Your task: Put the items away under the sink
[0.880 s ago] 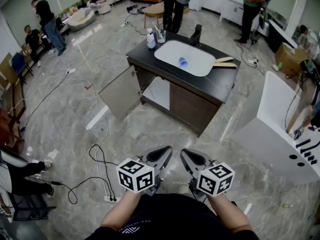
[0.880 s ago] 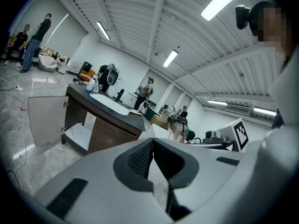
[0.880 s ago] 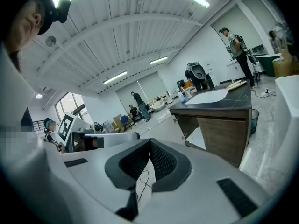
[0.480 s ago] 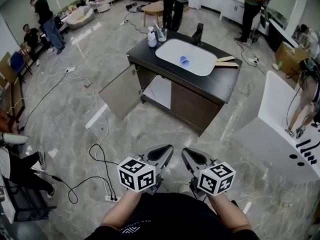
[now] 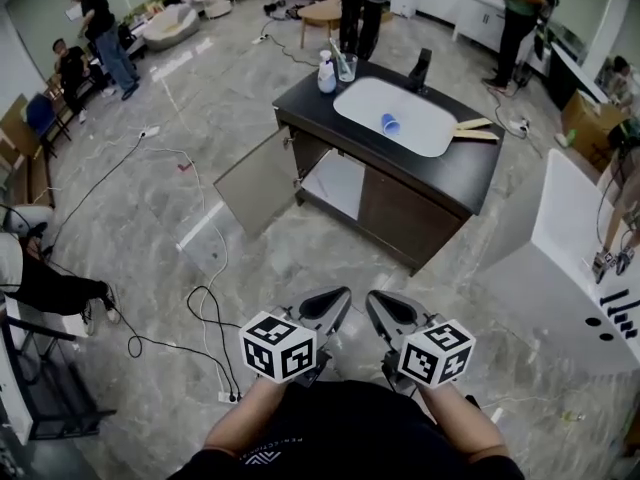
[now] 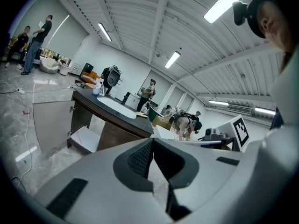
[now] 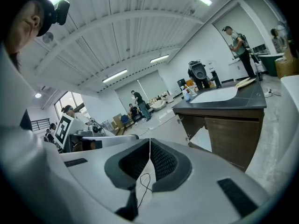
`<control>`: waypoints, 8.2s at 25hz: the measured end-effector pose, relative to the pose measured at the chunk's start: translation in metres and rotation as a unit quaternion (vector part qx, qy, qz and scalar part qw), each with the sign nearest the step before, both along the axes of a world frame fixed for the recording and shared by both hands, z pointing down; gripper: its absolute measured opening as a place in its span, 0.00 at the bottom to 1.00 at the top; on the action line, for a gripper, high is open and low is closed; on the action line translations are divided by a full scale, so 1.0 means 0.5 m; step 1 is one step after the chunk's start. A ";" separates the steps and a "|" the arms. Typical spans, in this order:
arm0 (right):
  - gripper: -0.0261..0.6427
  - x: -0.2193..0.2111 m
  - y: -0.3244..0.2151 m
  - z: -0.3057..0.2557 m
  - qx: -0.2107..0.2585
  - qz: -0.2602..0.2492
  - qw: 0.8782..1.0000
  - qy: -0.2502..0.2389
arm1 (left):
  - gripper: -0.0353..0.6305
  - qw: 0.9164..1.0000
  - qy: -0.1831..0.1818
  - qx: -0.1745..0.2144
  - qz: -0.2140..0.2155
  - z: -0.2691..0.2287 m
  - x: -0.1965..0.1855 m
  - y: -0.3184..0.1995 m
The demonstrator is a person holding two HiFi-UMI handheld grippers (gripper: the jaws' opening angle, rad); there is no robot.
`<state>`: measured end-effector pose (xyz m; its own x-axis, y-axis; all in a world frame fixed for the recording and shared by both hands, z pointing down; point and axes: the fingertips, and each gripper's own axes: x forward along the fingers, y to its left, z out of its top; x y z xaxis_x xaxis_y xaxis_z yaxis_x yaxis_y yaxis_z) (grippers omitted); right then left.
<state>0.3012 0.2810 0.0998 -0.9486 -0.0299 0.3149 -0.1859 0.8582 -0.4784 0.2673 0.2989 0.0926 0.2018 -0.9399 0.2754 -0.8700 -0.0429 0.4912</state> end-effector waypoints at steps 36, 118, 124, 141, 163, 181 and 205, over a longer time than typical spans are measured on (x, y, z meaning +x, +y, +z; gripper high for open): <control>0.09 -0.252 -0.235 0.014 -0.009 -0.023 0.999 0.022 | 0.07 1.000 0.005 -0.009 -0.007 0.021 -0.232 -0.224; 0.09 -0.825 -0.833 0.076 -0.046 0.063 0.995 0.060 | 0.07 0.995 -0.061 0.005 0.077 0.086 -0.862 -0.871; 0.09 -0.853 -0.875 0.080 -0.049 0.036 0.996 0.061 | 0.07 0.996 -0.075 -0.011 0.041 0.098 -0.892 -0.905; 0.09 -0.938 -0.961 0.137 -0.045 -0.025 0.996 0.075 | 0.07 0.995 -0.085 -0.040 -0.032 0.154 -0.983 -0.979; 0.09 -0.971 -1.051 0.211 -0.073 -0.027 0.993 0.092 | 0.63 0.984 -0.162 -0.014 -0.070 0.176 -1.082 -1.108; 0.09 -0.950 -1.065 0.226 -0.075 -0.010 0.992 0.100 | 0.47 0.977 -0.201 0.007 -0.068 0.149 -1.084 -1.143; 0.09 -0.901 -0.975 0.154 -0.034 0.042 0.995 0.078 | 0.44 0.983 -0.182 0.004 0.004 0.098 -0.992 -1.009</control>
<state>-0.1494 -0.2066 0.1769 -0.8828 -0.0797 0.4630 -0.3320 0.8032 -0.4946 -0.2287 -0.2058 0.1414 0.0992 -0.9414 0.3224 -0.9876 -0.0534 0.1478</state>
